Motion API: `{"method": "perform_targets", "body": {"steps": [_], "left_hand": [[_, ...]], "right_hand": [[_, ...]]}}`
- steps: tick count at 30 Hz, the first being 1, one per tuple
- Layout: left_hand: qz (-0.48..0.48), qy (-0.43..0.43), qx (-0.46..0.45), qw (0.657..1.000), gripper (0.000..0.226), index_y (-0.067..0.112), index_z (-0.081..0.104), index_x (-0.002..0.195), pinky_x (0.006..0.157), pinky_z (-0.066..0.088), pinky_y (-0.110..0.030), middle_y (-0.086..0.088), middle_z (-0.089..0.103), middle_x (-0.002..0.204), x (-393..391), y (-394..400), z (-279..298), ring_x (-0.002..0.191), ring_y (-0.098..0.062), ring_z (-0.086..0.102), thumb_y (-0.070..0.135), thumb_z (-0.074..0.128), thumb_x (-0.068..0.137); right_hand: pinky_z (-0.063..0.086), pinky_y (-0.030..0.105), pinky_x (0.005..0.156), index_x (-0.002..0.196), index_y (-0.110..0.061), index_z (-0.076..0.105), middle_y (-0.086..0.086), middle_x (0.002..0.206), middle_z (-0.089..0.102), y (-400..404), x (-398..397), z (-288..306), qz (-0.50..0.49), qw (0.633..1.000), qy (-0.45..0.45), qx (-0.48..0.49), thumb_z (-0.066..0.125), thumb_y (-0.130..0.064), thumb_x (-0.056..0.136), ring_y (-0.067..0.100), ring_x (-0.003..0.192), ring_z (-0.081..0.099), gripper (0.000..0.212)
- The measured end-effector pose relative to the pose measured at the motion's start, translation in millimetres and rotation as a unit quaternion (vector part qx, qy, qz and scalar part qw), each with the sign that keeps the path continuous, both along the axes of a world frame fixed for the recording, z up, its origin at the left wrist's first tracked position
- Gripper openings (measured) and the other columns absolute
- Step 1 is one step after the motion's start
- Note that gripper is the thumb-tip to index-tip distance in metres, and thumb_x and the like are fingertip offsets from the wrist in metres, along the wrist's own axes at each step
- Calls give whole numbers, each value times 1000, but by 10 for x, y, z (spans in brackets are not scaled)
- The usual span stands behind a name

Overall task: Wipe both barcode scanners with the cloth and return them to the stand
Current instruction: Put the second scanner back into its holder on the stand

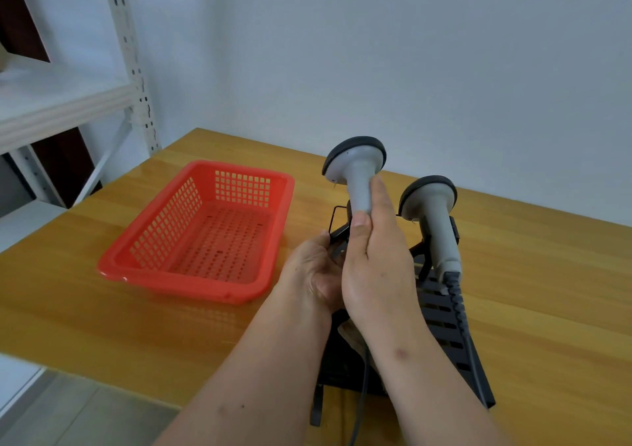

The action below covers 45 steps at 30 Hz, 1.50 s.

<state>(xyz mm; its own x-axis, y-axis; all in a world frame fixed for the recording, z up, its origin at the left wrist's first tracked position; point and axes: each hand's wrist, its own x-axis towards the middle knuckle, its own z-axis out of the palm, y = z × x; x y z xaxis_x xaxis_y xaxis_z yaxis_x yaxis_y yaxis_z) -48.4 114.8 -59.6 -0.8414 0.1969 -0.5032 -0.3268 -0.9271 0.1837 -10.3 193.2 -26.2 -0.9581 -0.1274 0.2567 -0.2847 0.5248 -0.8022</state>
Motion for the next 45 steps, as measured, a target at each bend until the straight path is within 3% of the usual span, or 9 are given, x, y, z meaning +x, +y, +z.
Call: {"method": "perform_targets", "body": {"steps": [3,8,16,25,30,36,38,41,45], "left_hand": [[8,9,17,1000,35,-3,57,86,33,51,-31,-17,63,48,14,2,28,38,-25,65,26,44,101],[10,13,30,999,37,-1,57,81,32,49,-27,-16,62,45,34,24,54,35,-23,63,26,43,101],[21,17,13,1000,35,2,57,80,35,50,-25,-12,62,45,5,26,0,36,-20,63,26,44,101],[2,5,-36,999,43,-1,59,76,34,51,-27,-15,64,47,34,88,1,36,-22,63,28,40,101],[-10,-1,-44,999,43,1,63,81,43,56,-29,-14,68,56,33,78,-63,45,-23,67,32,41,101],[-35,17,-60,997,38,5,64,87,44,55,-30,-13,68,58,46,2,-81,48,-22,68,34,43,100],[-32,20,-84,996,39,6,64,94,51,56,-29,-12,69,64,52,-13,-94,57,-22,70,37,42,100],[-38,8,-138,990,44,7,63,116,75,52,-39,-13,70,91,56,-18,-93,92,-27,65,39,38,100],[-27,-3,-204,979,45,6,58,119,83,48,-45,-13,69,110,95,-28,-53,112,-30,59,39,35,100]], "right_hand": [[37,15,69,152,-44,9,-6,110,52,-30,-9,-7,-15,999,14,29,26,-36,104,3,90,53,51],[36,20,59,152,-44,7,2,102,51,-49,-51,21,-38,997,10,68,25,-36,104,5,78,52,52],[35,23,58,152,-41,6,1,96,53,-70,-64,52,-33,995,7,94,24,-35,104,4,76,50,52],[49,35,78,151,-42,12,2,103,59,-20,-71,-40,-46,996,-46,56,26,-36,104,17,91,59,49],[44,33,82,152,-42,11,-3,109,57,11,-85,10,-28,997,-70,35,26,-37,105,16,99,58,50],[52,40,78,150,-45,3,-1,100,61,11,-70,109,7,990,-85,109,28,-42,103,20,89,61,53],[51,40,81,150,-45,1,4,112,61,34,-52,108,10,990,-78,120,31,-44,102,22,97,61,57],[44,33,83,152,-41,3,3,138,51,132,-3,107,1,993,-55,108,34,-48,100,21,117,56,61],[44,23,75,150,-36,22,5,126,57,357,95,117,-44,996,-17,78,33,-35,103,15,106,59,48]]}}
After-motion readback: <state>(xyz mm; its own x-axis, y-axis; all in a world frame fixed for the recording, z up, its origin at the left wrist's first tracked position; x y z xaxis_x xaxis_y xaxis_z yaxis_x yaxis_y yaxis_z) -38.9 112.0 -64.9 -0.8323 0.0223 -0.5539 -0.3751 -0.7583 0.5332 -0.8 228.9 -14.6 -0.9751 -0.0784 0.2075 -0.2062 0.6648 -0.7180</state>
